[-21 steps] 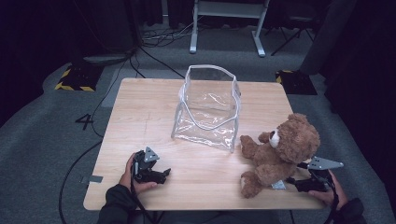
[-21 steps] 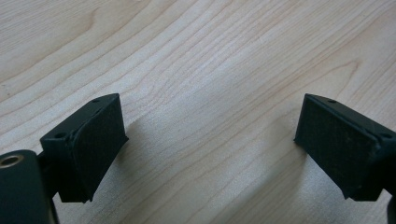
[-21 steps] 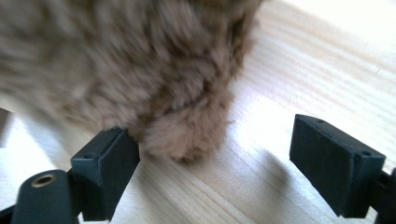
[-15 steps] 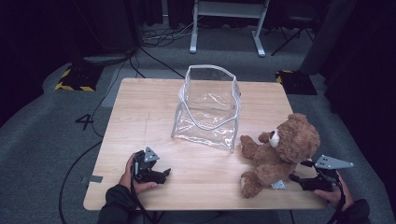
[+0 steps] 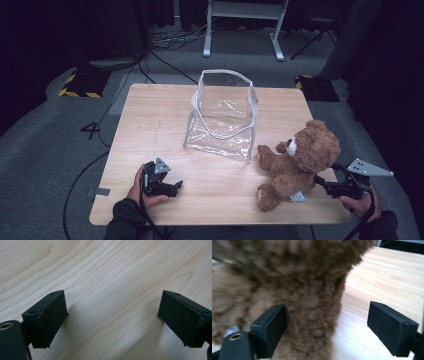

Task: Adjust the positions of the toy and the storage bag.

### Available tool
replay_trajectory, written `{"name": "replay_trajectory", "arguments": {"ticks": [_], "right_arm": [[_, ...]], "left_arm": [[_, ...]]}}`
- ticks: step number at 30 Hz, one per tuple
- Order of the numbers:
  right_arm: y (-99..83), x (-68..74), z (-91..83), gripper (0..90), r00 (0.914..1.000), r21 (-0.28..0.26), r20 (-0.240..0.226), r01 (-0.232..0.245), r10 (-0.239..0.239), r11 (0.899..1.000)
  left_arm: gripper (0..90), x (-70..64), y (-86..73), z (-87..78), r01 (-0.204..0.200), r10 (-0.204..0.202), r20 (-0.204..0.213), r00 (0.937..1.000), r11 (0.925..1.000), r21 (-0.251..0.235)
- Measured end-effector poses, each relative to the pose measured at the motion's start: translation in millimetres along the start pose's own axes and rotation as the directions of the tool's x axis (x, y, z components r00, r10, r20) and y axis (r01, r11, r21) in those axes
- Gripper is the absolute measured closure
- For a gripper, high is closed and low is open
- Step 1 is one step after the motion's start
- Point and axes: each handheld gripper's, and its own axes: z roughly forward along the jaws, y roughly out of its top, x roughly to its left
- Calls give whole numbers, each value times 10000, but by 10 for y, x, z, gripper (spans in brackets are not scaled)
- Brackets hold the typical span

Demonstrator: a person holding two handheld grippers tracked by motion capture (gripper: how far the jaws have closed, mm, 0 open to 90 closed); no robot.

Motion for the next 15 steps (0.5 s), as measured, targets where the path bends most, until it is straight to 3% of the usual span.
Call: {"name": "replay_trajectory", "arguments": {"ticks": [10, 15], "right_arm": [[127, 123, -74, 157, 9996, -356, -227, 148, -156, 9993], [208, 175, -16, 153, 9991, -467, -259, -340, 328, 9983]], "left_arm": [[87, 0, 0, 0, -1, 1, -1, 10000, 10000, 1], [87, 0, 0, 0, -2, 2, -1, 10000, 10000, 0]]}}
